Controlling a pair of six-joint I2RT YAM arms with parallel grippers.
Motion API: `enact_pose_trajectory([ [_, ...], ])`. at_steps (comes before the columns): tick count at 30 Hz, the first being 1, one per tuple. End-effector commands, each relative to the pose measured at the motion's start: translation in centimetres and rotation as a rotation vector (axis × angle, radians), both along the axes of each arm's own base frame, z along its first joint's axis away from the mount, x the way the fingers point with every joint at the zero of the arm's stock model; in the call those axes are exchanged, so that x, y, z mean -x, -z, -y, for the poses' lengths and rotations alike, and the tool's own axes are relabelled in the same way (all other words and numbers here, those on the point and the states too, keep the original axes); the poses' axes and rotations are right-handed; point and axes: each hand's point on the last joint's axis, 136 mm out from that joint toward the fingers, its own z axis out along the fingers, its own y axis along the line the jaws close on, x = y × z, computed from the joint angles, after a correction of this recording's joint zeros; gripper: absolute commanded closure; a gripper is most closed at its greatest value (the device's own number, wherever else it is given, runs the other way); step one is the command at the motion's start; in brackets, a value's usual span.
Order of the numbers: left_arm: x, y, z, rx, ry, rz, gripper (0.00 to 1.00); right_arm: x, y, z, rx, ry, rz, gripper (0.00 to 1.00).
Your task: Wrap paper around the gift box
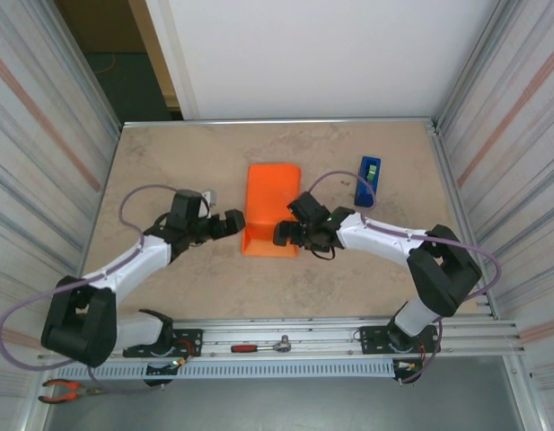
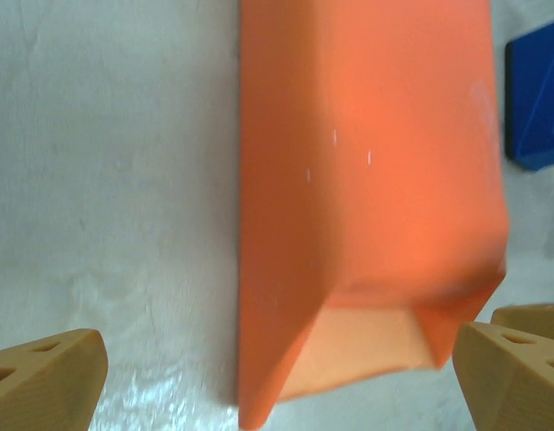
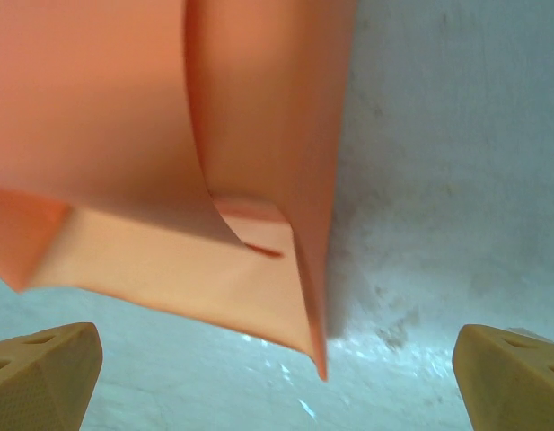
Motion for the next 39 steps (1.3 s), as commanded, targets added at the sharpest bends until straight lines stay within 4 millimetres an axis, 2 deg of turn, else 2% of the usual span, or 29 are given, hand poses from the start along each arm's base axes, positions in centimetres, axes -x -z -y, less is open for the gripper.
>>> enact_pose_trajectory([
  [1, 1.1, 1.1, -0.6, -0.154, 0.016, 0.047, 0.01, 0.0, 0.4, 0.7, 0.046, 0.056, 0.044, 0.02],
  [7, 2.3, 2.6, 1.1, -0.300, 0.077, 0.094, 0.01, -0.7, 1.7, 0.1, 0.061, 0.082, 0.037, 0.02],
  [17, 1.3, 4.2, 1.3, -0.376, 0.045, 0.117, 0.01, -3.0, 3.2, 1.2, 0.080, 0.151, 0.005, 0.00],
  [26, 0.0, 5.8, 2.2, -0.383, 0.013, 0.097, 0.01, -3.7, 4.2, 2.8, 0.120, 0.165, -0.024, 0.00],
  [32, -0.4, 6.7, 3.1, -0.410, 0.019, 0.084, 0.01, -3.5, 3.8, 3.1, 0.135, 0.159, -0.023, 0.00],
  [39, -0.5, 7.0, 3.4, -0.429, 0.017, 0.080, 0.01, -1.5, 2.5, 0.9, 0.110, 0.105, 0.005, 0.00],
])
